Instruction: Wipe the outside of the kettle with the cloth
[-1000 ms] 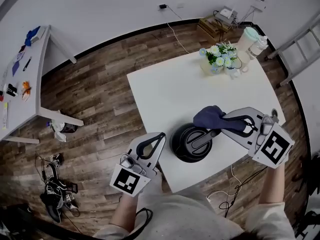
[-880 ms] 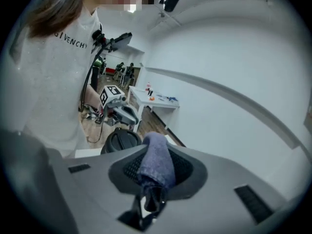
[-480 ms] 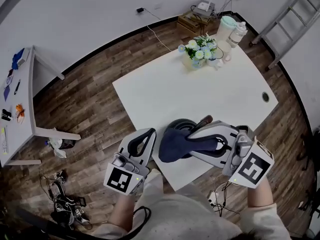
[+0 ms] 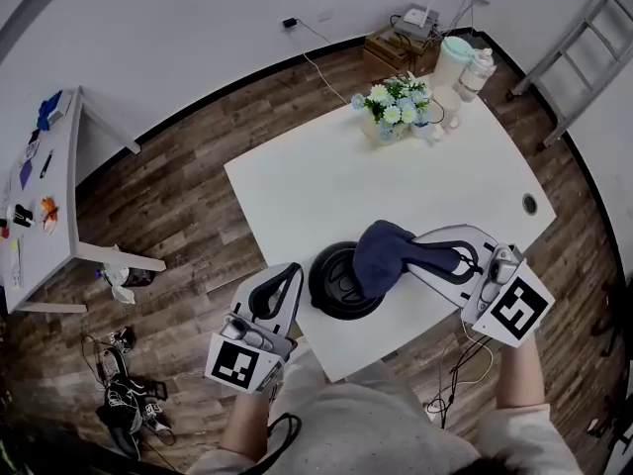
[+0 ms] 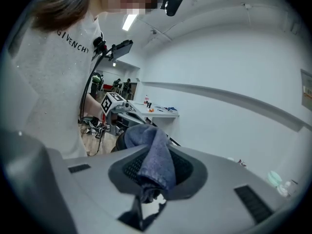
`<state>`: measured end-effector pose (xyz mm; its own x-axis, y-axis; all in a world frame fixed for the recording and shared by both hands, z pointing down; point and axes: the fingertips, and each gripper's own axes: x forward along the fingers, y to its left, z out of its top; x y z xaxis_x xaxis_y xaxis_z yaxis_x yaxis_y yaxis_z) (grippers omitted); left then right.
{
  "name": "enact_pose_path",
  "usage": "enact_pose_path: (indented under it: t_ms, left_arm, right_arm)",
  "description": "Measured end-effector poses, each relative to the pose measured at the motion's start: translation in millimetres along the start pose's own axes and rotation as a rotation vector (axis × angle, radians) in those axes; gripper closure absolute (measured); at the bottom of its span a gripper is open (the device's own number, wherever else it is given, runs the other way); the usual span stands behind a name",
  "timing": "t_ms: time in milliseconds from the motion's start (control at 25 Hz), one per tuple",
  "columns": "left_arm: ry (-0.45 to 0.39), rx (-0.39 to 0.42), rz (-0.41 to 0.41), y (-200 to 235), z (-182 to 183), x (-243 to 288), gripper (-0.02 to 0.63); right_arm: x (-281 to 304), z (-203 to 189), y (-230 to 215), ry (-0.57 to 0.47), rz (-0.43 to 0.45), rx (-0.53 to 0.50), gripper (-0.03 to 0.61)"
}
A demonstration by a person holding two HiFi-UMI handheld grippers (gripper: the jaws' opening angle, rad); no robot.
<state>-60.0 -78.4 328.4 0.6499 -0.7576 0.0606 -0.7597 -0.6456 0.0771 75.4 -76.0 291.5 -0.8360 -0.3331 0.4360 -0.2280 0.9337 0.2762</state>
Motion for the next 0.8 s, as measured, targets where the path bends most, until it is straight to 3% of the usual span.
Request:
enact_pose_path:
  t_ms: [200,360,520,640,800]
  left_arm:
    - [-0.003,0.023,0.028,-10.1,4.0,1.3,0.609]
    - [0.0,0.104,0.021,-13.9,10.2,-1.0,0.611]
    - [0.009,0.148,-0.032,-4.4,14.6,-2.4,0.61]
    - [-0.007,0.116,-0.093,10.0,11.1,1.7,0.609]
    - [-0.04,0.08,-0.282,16.8,15.0,16.9,0.611]
  right_arm:
    - [-12.6,-21.0,-5.7,0.016,-0.033,0.018,0.514]
    - [-30.6,-41.0,-7.8,0.057,-0.119,0.049,0.514]
    - [-58.3,-52.3,-7.0,0.096,-0.303,0.114,0.514]
    - [-77.7,-48.3,3.1,0.086,-0.48,0.223,0.514]
    - [-78.4,-40.6,39.4,0.115,-0.671,0.415,0.514]
